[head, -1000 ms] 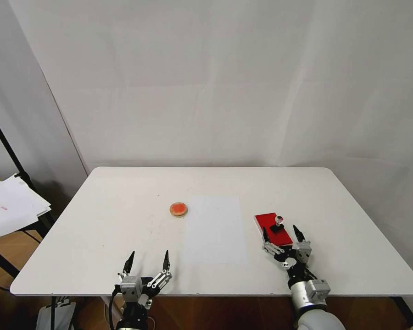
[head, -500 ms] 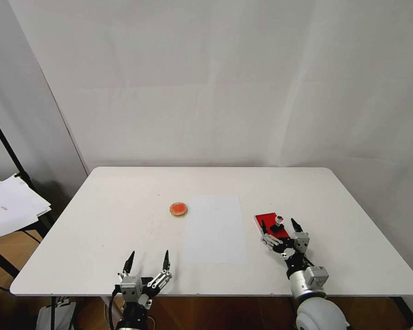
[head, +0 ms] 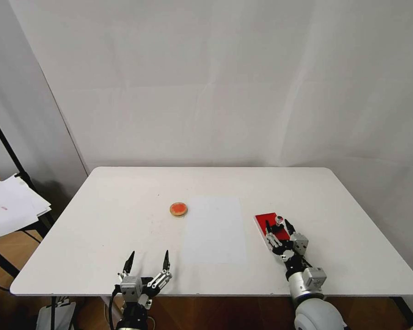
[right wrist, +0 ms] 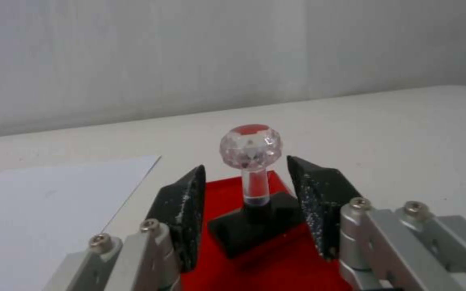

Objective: Pick up the stamp from the ink pad and place it onto another ink pad.

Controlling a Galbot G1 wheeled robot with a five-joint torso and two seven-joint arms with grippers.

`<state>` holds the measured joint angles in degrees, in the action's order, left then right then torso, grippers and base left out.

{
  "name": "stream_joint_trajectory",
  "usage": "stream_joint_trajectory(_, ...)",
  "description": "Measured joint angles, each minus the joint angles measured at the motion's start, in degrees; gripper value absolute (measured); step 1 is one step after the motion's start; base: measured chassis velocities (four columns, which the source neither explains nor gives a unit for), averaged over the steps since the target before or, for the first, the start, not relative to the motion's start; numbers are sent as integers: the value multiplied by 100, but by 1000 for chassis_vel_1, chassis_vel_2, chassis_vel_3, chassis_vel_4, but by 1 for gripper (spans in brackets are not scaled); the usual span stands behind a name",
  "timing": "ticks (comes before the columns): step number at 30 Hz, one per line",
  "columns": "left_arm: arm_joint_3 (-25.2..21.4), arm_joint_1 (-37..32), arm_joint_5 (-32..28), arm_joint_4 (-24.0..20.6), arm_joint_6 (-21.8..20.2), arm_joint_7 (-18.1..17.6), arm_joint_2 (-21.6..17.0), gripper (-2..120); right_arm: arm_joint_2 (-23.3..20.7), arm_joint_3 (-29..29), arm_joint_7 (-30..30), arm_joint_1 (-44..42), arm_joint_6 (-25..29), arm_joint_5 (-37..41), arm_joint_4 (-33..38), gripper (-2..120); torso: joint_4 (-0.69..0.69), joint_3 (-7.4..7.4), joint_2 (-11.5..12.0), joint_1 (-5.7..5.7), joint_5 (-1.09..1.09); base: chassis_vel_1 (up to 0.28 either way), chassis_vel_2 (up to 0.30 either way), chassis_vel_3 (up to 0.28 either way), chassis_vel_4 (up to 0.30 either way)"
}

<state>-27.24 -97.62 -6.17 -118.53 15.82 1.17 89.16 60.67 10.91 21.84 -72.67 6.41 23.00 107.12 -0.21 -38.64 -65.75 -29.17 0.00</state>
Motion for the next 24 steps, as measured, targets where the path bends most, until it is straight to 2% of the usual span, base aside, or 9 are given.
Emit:
stream_joint_trajectory(2, 0, 0, 0, 0, 0, 0, 0, 102, 2, 1, 9, -3, 3, 0, 4, 35, 0, 0, 0, 0, 0, 0, 0, 0, 0)
stream_joint_trajectory(3, 0, 0, 0, 0, 0, 0, 0, 102, 2, 1, 9, -3, 3, 0, 4, 35, 0, 0, 0, 0, 0, 0, 0, 0, 0)
stream_joint_trajectory(6, 0, 0, 0, 0, 0, 0, 0, 102, 19, -5, 39, -2, 9, 0, 15, 18, 0, 0, 0, 0, 0, 0, 0, 0, 0)
stream_joint_trajectory(7, 0, 0, 0, 0, 0, 0, 0, 102, 19, -5, 39, -2, 9, 0, 15, 18, 0, 0, 0, 0, 0, 0, 0, 0, 0)
stream_joint_trajectory(10, 0, 0, 0, 0, 0, 0, 0, 102, 29, -15, 51, 2, 17, -2, 16, 7, 0, 0, 0, 0, 0, 0, 0, 0, 0)
stream_joint_trajectory(18, 0, 0, 0, 0, 0, 0, 0, 102, 39, -34, 59, -14, 48, -12, 66, 7, 0, 0, 0, 0, 0, 0, 0, 0, 0)
stream_joint_trajectory(24, 0, 0, 0, 0, 0, 0, 0, 102, -21, -88, 49, -10, 60, 88, 536, 7, 0, 0, 0, 0, 0, 0, 0, 0, 0)
